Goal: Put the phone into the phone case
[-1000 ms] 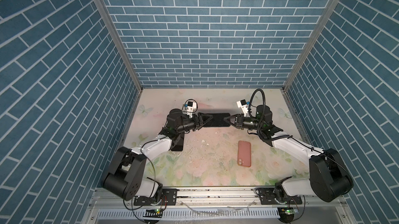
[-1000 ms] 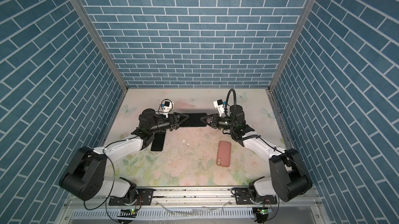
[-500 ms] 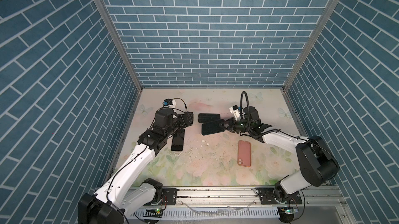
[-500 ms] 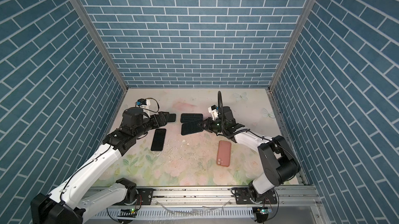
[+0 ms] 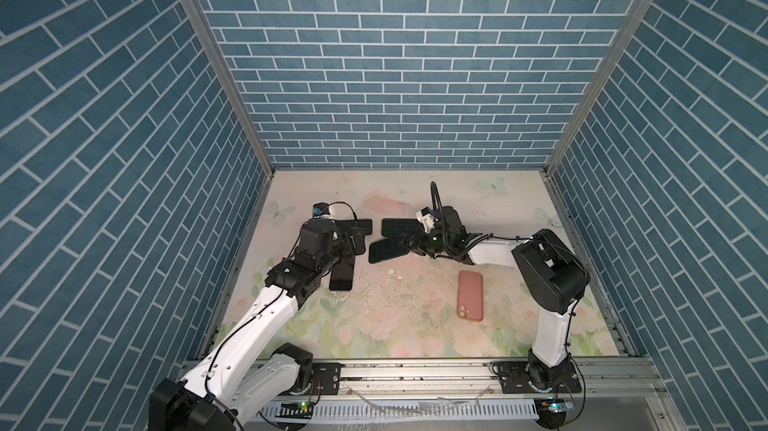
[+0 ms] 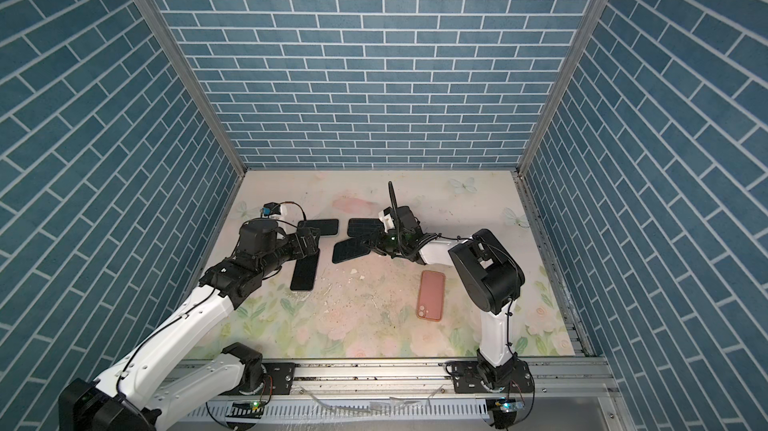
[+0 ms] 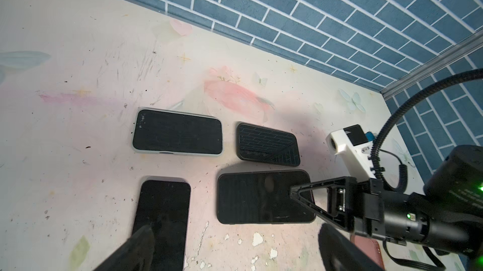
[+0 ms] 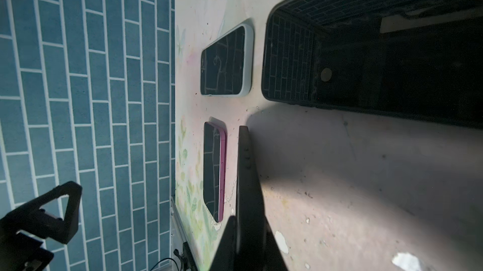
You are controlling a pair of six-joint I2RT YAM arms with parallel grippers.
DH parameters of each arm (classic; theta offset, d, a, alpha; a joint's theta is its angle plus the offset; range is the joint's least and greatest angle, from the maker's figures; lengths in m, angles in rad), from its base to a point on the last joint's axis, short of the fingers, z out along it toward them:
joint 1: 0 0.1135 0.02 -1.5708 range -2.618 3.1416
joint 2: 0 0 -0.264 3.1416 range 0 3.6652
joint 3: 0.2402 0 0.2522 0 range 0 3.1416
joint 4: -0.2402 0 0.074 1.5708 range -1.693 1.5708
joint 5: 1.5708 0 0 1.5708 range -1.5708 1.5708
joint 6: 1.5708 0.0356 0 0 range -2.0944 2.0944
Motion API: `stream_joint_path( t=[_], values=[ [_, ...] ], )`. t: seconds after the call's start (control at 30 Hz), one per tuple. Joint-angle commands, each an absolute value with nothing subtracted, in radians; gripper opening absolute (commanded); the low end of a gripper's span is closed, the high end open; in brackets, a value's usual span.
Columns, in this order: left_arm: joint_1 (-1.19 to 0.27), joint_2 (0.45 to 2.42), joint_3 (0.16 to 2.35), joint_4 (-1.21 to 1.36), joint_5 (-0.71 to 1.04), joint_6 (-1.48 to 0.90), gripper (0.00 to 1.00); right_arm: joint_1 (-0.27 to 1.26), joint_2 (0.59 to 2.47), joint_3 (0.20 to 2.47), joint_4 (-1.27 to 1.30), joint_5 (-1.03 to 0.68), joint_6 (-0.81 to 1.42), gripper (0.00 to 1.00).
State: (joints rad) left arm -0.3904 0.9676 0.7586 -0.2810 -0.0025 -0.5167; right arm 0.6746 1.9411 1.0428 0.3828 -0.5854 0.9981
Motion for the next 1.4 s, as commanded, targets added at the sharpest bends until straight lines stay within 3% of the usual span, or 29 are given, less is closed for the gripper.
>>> stream_joint_path(
  t=[0.0, 0.3, 0.53, 0.9, 1.37],
  values=[
    [-0.384, 0.944, 0.748, -0.305, -0.001, -0.478, 1.0, 0.697, 1.973, 1.076, 0.44, -0.523, 1.04, 0.0],
    [-0.385, 0.925, 0.741, -0.318, -0.011, -0.466, 1.0, 0.734, 2.045, 1.076, 0.416, -0.488, 1.061, 0.0],
    [-0.386, 0.926, 0.738, -0.313, -0.008, -0.466, 0.99, 0.748, 2.067, 1.084, 0.32, -0.461, 1.007, 0.19],
    [-0.386, 0.934, 0.746, -0.32, -0.006, -0.463, 1.0, 0.758, 2.094, 1.152, 0.15, -0.423, 0.924, 0.26],
    [-0.385, 0.914, 0.765, -0.397, -0.025, -0.478, 0.99, 0.771, 2.0, 1.179, -0.019, -0.311, 0.802, 0.54]
  ],
)
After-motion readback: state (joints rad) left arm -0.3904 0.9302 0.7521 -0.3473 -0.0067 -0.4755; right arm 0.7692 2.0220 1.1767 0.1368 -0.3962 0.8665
